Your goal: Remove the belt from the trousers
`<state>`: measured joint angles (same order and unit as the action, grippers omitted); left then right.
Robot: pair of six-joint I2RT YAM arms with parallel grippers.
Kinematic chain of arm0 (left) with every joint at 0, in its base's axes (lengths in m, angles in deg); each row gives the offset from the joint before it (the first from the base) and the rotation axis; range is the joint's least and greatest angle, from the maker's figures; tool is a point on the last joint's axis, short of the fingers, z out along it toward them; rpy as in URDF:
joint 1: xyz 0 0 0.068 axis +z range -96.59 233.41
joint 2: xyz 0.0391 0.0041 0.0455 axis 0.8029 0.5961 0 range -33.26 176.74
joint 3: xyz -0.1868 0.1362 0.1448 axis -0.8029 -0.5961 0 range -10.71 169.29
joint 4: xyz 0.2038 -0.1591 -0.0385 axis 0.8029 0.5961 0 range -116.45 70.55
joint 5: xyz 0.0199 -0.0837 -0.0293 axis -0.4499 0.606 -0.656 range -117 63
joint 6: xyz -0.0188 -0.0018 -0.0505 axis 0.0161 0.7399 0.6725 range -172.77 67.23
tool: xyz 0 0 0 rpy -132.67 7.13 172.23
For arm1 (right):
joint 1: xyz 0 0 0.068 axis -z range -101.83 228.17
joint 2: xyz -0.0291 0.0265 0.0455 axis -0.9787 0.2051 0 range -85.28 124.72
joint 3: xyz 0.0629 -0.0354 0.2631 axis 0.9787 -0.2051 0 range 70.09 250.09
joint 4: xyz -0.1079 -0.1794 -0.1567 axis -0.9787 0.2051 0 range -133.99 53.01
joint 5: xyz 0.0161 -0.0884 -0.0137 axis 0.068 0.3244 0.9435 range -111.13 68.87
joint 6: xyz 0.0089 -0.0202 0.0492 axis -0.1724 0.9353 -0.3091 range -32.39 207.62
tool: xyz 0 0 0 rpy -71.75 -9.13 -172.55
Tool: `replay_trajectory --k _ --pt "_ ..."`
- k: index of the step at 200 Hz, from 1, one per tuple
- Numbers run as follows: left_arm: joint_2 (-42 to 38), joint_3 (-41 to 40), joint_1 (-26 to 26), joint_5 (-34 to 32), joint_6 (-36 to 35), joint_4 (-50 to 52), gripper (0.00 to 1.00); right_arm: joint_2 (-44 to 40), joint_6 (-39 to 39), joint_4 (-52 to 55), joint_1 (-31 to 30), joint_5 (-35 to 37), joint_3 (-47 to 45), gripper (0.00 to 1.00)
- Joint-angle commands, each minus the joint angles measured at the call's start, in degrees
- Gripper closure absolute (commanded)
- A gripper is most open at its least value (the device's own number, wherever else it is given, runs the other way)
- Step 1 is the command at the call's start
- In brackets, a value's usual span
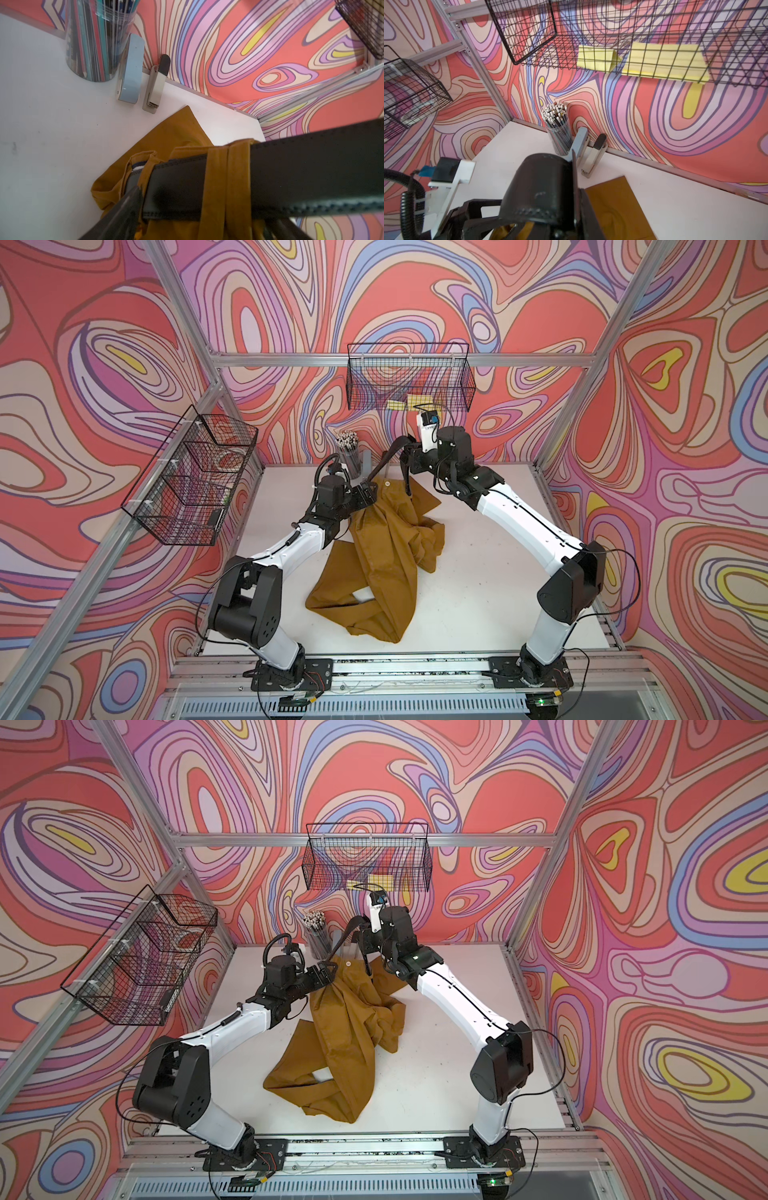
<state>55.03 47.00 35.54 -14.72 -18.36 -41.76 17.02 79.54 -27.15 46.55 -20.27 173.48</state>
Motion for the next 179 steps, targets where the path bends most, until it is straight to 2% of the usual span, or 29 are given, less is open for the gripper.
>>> replay_trajectory --k 1,11,20,42,68,89,108,137,167,179 --pt "-10.1 -4.7 -2.0 -1.7 -17.2 -4.8 0.04 -4.0 2.7 3.7 0.8 -5.4 4.1 1.00" --pt "-14.0 -8.2 -3.0 -2.4 -22.7 -9.3 0.00 -4.1 3.8 5.6 0.8 -6.3 3.6 1.00" --pt "-16.4 -8.5 -3.4 -2.1 -26.4 -7.9 0.00 -4.6 4.2 6.0 0.8 -6.5 2.5 1.00" --pt "-17.6 -3.0 -6.0 -2.7 -36.5 2.6 0.00 -5.8 4.6 4.7 0.8 -7.5 0.3 1.00" --pt "-14.2 5.2 -9.8 -4.0 -45.9 11.5 0.00 -5.4 4.9 4.3 0.8 -9.9 0.5 1.00" --pt "-8.8 13.8 -10.8 -6.4 -49.0 19.3 0.03 -4.7 4.8 5.3 0.8 -11.5 1.8 1.00" --pt "-4.8 19.4 -10.8 -9.8 -49.4 21.5 0.07 -4.7 4.9 6.2 0.8 -13.2 2.0 1.00" --pt "0.3 27.9 -10.8 -14.3 -48.7 23.1 0.20 -4.9 5.2 8.7 0.8 -14.4 1.6 1.00" --pt "2.8 32.6 -10.8 -12.0 -48.2 22.8 0.36 -4.8 6.3 11.0 0.8 -17.1 1.4 1.00" --pt "3.1 34.1 -10.8 -10.5 -49.0 24.0 0.52 -4.7 6.5 11.7 0.8 -17.7 1.5 1.00"
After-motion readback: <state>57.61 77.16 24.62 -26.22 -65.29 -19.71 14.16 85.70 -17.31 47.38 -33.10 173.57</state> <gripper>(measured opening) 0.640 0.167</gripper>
